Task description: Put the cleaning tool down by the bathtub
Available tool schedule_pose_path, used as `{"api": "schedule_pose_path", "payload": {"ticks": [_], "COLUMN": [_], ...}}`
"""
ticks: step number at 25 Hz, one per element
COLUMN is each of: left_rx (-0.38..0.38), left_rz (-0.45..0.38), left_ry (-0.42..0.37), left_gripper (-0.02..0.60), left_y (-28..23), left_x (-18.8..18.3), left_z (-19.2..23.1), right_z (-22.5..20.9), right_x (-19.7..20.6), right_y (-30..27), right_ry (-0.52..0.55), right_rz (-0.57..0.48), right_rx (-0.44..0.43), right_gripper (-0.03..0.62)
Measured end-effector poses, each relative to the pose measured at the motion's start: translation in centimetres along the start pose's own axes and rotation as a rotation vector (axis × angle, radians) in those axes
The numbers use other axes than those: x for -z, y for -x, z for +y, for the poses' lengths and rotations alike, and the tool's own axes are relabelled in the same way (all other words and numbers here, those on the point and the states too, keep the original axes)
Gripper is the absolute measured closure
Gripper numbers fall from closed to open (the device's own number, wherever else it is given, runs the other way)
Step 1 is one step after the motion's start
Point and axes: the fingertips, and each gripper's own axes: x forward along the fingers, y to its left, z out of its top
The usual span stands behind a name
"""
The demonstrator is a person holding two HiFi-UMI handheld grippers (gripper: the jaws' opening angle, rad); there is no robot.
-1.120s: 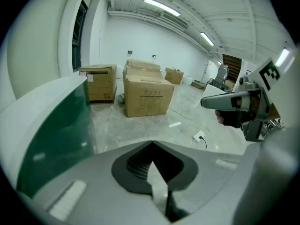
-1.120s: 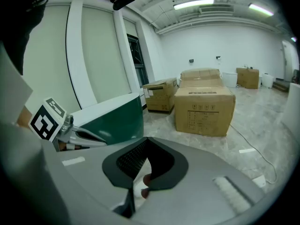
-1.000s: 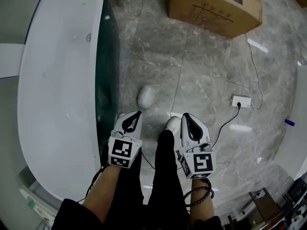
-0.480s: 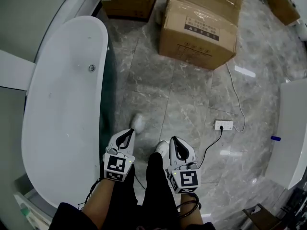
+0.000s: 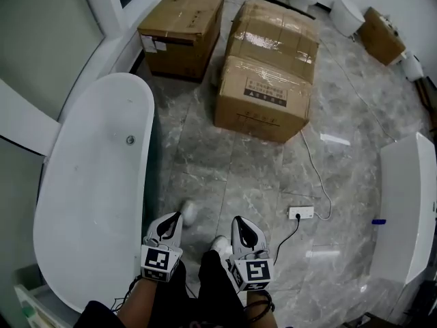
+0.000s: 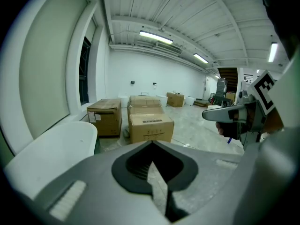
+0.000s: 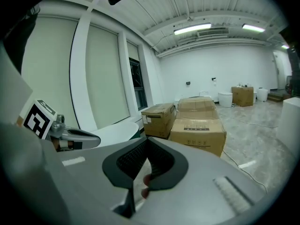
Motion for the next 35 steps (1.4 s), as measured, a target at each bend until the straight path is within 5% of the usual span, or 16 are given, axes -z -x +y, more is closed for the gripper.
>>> {"api": "schedule_pose_path", "payload": {"ticks": [4,22,35], "left_rx": [0.01,-0.084,-0.115], "left_rz": [-0.032,-0.266,-0.366], "left_ry": [0.045,-0.041,-0.069], "left_gripper": [0.581,0.581,0.581], "left_y": [1.5,7.3,9.7], "left_x": [-3.0,-13.9,-18.1], "left_z": [-0.4,0.7,-0.1], "right_z": [-0.2,0.3,0.9], "right_x": [-2.6,-13.7,-17.4], "right_y": [1.3,4.6,6.7], "right_ry": [-0.013,0.039,0.089], "right_rz": [-0.036,-0.204,-0.303], "right_rx": [0.008,-0.029,-0.063], "right_gripper": [0.571,0.571,0.572]}}
